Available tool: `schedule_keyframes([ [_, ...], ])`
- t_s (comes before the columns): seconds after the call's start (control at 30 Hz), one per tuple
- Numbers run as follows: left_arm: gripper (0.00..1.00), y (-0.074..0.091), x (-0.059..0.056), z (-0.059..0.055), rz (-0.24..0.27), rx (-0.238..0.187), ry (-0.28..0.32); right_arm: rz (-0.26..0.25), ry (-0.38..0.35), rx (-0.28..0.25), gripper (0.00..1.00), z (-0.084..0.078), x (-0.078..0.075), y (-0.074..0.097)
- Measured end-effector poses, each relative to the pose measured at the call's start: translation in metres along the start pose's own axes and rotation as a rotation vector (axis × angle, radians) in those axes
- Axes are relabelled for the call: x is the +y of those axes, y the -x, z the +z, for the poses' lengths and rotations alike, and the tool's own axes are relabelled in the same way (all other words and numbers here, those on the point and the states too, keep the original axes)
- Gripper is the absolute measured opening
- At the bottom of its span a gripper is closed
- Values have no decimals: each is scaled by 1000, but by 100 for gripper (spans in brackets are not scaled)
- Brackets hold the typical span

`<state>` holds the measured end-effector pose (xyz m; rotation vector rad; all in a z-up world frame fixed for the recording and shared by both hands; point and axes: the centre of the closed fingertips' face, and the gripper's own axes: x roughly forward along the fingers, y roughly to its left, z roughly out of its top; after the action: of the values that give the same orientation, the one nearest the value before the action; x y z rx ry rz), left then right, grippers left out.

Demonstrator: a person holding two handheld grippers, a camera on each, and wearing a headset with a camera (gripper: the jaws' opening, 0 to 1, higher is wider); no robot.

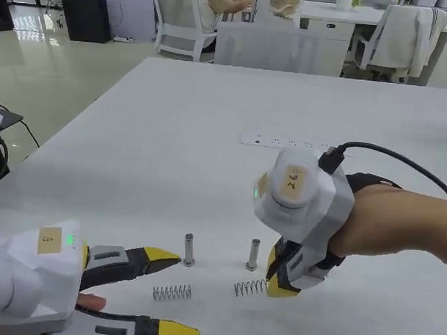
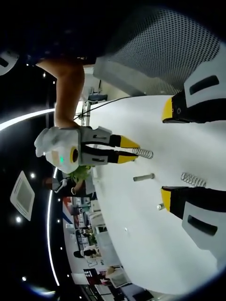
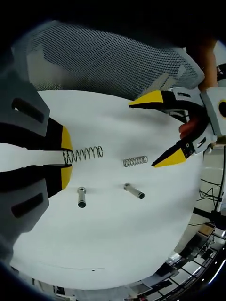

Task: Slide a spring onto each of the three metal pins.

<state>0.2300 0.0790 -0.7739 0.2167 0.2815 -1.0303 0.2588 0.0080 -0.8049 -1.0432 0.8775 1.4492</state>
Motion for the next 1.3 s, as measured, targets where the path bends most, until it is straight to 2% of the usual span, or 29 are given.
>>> schedule_keyframes([
  [0.13,44,-5,-1,7,-18,-11,-18,-12,9,-24,8,9,3,10],
  [0.37,37,-7,-4,12,-44,-14,-39,-28,30,-41,8,22,8,18],
  [0.63,31,-9,-6,18,-67,-16,-61,-31,49,-47,8,34,13,23],
  [0.93,23,-12,-8,29,-93,-31,-91,-45,69,-59,8,47,13,26],
  [1.3,11,-12,-6,32,-94,-40,-97,-48,84,-67,8,54,16,27],
])
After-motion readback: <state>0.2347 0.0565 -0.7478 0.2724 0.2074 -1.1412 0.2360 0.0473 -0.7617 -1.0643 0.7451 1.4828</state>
